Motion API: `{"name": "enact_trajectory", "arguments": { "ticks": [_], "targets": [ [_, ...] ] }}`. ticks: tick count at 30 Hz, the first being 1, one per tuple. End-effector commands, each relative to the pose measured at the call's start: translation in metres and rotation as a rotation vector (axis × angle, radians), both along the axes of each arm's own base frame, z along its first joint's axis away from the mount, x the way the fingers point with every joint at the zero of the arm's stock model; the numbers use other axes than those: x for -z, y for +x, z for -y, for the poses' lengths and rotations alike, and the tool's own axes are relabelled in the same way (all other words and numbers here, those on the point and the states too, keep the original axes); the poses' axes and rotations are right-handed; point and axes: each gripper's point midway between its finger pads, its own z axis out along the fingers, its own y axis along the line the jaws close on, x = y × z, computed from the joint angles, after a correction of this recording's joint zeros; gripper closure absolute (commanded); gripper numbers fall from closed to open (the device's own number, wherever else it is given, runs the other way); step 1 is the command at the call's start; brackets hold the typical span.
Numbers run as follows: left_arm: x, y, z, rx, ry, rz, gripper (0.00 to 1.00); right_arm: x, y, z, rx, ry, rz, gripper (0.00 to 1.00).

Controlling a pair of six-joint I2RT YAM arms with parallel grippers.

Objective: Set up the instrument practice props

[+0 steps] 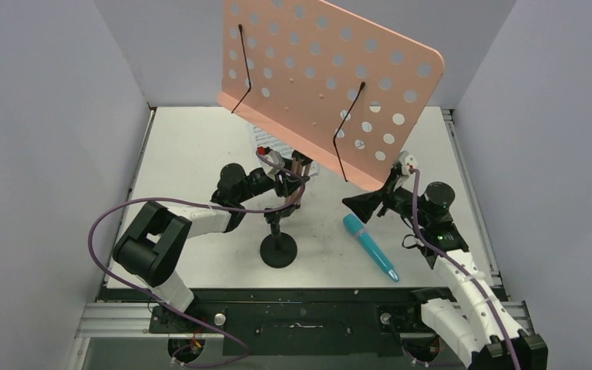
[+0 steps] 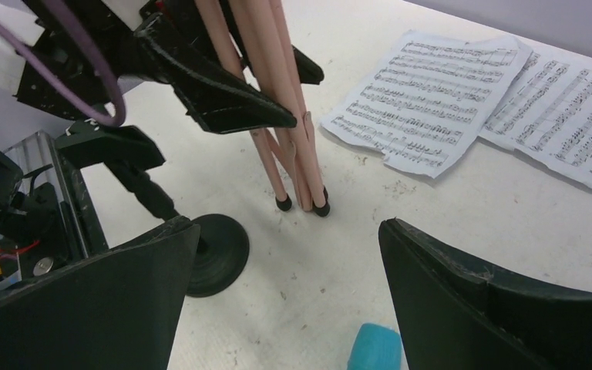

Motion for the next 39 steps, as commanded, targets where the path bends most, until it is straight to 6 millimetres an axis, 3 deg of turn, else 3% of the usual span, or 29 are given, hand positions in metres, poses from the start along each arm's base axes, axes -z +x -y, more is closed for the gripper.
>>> {"name": "enact_trajectory", "arguments": {
  "ticks": [1, 4, 14, 18, 22, 34, 39],
  "targets": [
    [-0.063, -0.009, -0.003, 0.021, -0.126, 0.134, 1.00, -0.051, 0.022, -0.016, -0.059, 0.059, 0.210, 0.10],
    [-0.062, -0.008, -0.003, 0.020, -0.128, 0.131, 1.00, -0.061, 0.033, -0.026, -0.078, 0.039, 0.248, 0.10],
    [-0.066, -0.012, 0.002, 0.064, -0.134, 0.139, 1.00, -0.119, 0.062, -0.066, -0.168, 0.092, 0.367, 0.07],
    [-0.069, -0.014, 0.004, 0.082, -0.135, 0.145, 1.00, -0.138, 0.066, -0.083, -0.231, 0.111, 0.430, 0.04],
    [-0.069, -0.015, 0.004, 0.089, -0.133, 0.146, 1.00, -0.143, 0.067, -0.103, -0.302, 0.124, 0.449, 0.02],
    [-0.071, -0.015, 0.006, 0.100, -0.125, 0.155, 1.00, -0.152, 0.068, -0.148, -0.417, 0.190, 0.450, 0.19],
    [-0.072, -0.013, 0.006, 0.101, -0.121, 0.159, 1.00, -0.153, 0.068, -0.159, -0.452, 0.202, 0.441, 0.34]
  ]
}}
